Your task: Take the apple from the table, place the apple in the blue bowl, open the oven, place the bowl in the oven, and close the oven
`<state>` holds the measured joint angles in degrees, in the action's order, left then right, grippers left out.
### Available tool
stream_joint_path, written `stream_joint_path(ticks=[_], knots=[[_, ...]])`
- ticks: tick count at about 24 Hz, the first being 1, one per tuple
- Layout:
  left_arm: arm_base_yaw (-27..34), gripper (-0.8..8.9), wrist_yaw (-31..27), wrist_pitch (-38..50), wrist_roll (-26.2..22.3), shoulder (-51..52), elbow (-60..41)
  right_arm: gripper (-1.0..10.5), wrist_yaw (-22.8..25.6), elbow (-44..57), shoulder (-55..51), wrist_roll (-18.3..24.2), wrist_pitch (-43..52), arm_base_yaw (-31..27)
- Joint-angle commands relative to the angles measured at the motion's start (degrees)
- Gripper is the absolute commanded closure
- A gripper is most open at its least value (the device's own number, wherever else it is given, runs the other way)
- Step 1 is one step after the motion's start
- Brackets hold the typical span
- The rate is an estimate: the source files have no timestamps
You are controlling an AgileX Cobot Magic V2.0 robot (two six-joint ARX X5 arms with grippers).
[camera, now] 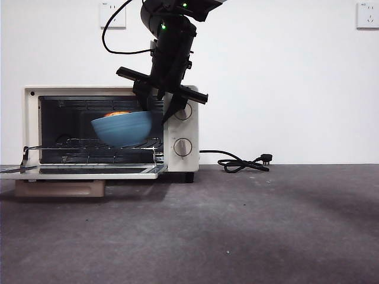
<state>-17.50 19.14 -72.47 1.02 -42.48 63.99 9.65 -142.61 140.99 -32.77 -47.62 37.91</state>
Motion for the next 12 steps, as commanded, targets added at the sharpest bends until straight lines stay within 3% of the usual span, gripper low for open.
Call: stream_joint_path(ticks=[1, 12], knots=[[-0.22, 8.18, 0.07, 0.09, -0.85, 0.11, -0.61, 7.8, 0.42, -0.17, 0.92, 0.61, -0.31, 0.0], [-0.2, 8.18, -1.2, 0.04, -1.2, 0.11, -0.61, 7.9, 1.46, -0.94, 0.85, 4.94, -0.39, 1.2]])
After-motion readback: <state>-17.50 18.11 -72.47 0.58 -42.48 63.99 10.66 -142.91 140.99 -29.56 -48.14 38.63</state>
